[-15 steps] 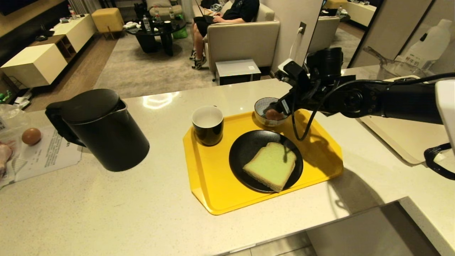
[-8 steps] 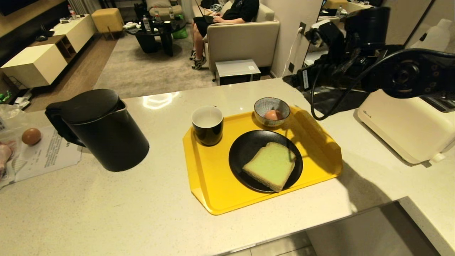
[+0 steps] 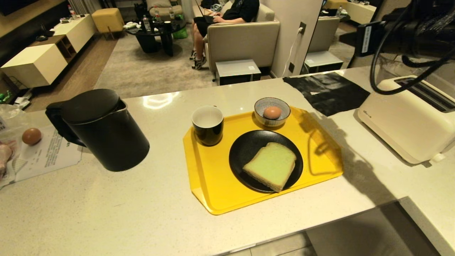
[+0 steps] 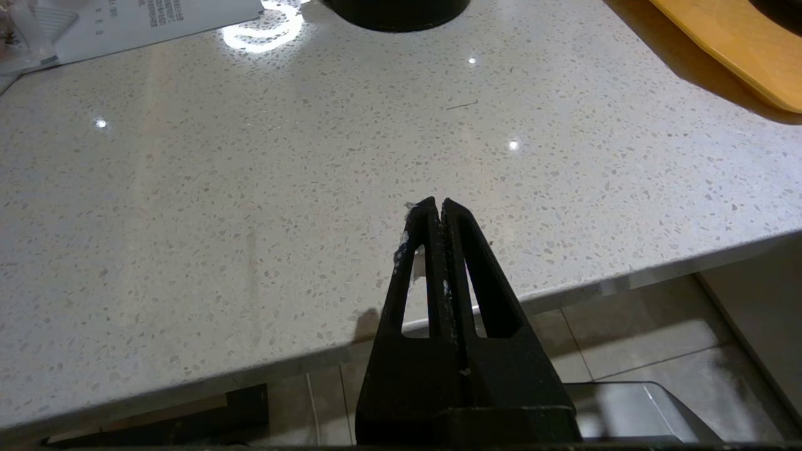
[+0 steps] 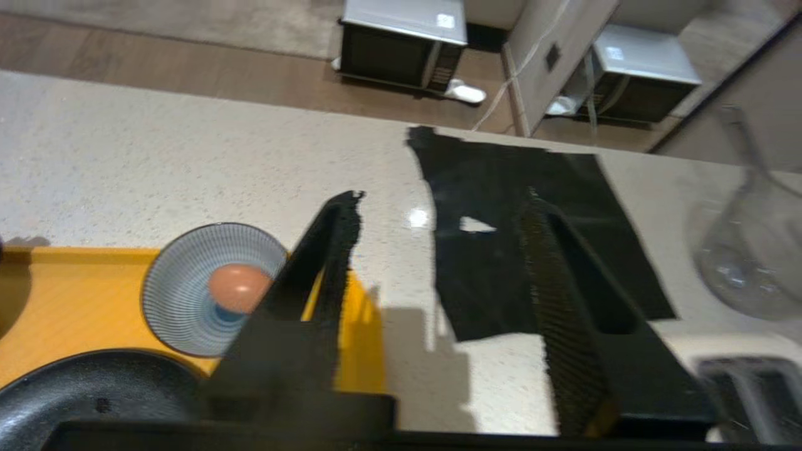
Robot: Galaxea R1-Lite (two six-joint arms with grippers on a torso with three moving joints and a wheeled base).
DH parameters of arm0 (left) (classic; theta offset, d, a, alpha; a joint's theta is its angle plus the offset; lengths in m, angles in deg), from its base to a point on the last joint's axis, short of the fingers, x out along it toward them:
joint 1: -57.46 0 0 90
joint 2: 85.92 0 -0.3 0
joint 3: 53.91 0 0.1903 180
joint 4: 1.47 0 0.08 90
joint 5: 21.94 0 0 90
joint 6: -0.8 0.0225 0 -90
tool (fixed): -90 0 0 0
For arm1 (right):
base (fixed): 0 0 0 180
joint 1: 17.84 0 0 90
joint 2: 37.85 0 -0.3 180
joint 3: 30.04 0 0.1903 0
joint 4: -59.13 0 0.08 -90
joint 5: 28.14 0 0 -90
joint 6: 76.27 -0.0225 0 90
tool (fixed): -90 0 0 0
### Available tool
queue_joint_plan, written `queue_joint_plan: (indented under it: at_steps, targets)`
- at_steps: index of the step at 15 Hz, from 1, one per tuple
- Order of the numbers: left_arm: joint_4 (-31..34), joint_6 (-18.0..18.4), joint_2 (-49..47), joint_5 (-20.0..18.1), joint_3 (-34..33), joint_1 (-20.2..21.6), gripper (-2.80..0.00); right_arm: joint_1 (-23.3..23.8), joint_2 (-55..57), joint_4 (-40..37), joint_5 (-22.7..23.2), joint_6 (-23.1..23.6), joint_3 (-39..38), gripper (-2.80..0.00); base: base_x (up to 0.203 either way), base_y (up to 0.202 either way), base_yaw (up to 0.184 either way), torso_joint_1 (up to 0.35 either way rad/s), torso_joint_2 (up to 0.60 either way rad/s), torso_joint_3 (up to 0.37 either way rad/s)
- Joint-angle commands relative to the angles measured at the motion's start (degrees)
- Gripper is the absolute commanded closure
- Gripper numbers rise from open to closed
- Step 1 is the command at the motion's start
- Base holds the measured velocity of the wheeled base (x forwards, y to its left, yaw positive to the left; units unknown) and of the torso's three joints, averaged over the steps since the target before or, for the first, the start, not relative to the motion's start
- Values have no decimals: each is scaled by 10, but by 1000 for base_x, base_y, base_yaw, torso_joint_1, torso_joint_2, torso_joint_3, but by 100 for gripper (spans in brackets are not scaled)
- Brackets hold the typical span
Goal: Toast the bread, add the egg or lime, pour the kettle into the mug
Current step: Pick up the kettle
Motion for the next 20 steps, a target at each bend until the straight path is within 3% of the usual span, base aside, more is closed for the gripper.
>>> queue_joint_plan:
  at_steps: [1,10,13,16,20]
  targets:
    - [0,0,0,0,0,1,0,15,-52,0,-1,1,-21,0,0,0,0,0,0,0]
    - [0,0,0,0,0,0,0,59,-212,-1,2,-24,-140,0,0,0,0,0,0,0]
    - [0,0,0,0,0,0,0,59,-306,1,2,-31,-245,0,0,0,0,0,0,0]
    - [0,0,0,0,0,0,0,59,-405,1,2,-69,-338,0,0,0,0,0,0,0]
    - [0,0,0,0,0,0,0,59,-517,-50,2,-108,-449,0,0,0,0,0,0,0]
